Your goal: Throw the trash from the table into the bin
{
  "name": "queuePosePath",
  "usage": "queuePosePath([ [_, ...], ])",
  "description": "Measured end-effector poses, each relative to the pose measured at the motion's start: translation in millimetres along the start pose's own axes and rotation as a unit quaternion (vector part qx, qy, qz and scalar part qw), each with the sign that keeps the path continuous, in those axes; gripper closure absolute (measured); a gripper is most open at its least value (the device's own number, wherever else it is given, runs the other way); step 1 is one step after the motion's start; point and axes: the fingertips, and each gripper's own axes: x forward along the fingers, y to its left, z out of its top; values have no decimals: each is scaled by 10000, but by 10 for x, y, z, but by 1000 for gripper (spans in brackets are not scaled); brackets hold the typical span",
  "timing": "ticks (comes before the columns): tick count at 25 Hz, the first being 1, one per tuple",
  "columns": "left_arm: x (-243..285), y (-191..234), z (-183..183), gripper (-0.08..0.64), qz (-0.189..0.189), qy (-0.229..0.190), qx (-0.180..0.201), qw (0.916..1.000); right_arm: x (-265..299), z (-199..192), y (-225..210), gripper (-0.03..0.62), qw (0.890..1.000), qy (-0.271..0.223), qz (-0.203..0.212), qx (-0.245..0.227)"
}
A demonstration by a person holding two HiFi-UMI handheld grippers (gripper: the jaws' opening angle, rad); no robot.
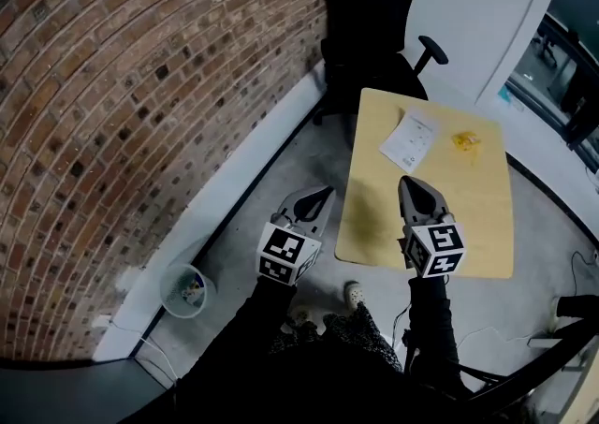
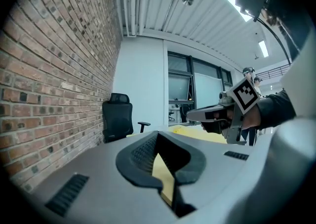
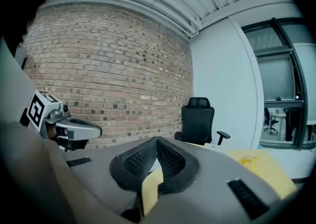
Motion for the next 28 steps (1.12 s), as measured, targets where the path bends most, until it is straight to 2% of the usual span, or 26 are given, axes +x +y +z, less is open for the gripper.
queuePosePath([
  [8,623,-240,43,554,191,18,-127,9997,91,-152,-768,583,9996,169,95,-187],
  [13,1035,-341,109,554,352,56,-33,9994,218,-174,-1225,583,9994,173,222,-215],
  [17,1312,-358,129,554,471,65,0,9989,354,-263,-1488,583,9990,226,342,-196],
  [28,1747,-349,36,554,598,272,16,9978,715,-493,-2100,583,9989,367,266,-94],
])
